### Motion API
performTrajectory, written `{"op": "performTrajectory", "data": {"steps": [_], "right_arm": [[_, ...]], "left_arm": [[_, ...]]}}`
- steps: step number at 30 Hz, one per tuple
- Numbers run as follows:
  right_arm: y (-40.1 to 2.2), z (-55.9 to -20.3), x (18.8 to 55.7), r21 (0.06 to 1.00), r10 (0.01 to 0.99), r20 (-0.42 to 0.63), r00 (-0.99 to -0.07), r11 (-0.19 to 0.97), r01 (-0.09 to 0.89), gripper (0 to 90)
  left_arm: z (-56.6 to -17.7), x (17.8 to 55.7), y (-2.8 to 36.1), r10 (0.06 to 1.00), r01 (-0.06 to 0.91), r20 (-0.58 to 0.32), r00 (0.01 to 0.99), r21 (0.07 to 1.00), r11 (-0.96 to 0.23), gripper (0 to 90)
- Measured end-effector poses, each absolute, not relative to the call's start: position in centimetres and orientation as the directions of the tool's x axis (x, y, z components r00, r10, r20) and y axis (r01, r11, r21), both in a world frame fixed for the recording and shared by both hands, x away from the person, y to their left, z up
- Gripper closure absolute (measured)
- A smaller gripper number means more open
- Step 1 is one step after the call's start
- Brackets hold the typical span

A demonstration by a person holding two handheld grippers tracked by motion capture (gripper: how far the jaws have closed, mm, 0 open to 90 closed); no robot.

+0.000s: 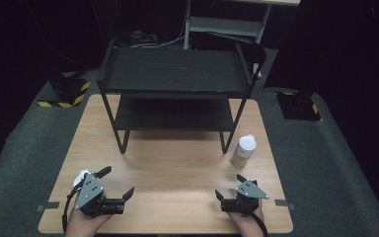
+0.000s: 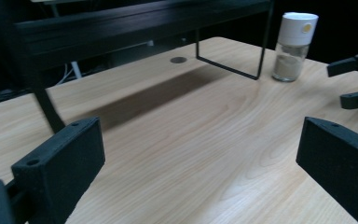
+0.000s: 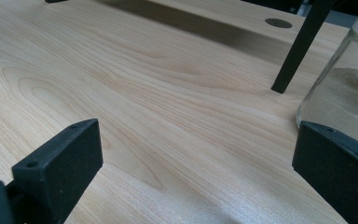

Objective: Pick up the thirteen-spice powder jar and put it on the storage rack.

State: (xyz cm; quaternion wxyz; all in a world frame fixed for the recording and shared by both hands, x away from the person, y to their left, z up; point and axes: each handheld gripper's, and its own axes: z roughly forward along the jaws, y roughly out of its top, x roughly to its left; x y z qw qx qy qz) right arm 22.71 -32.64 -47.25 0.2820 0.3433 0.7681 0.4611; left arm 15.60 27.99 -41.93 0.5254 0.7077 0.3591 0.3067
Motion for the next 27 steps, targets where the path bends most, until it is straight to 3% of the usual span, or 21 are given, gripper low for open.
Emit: {"op": "performTrajectory", "data": {"steps": [13,27], "right_arm": [[-32.5,-47.2,22.7,0.9,0.788,-0.121,-0.603,0.344,0.268,1.3],[-32.4,-47.2,22.7,0.898,0.788,-0.127,-0.602,0.349,0.267,1.6]], "left_arm": [[-41.9,14.1,31.2,0.883,0.198,0.053,0.466,0.967,-0.162,0.7],[-44.4,12.7,33.6,0.919,0.223,0.033,0.392,0.966,-0.13,0.5]]}}
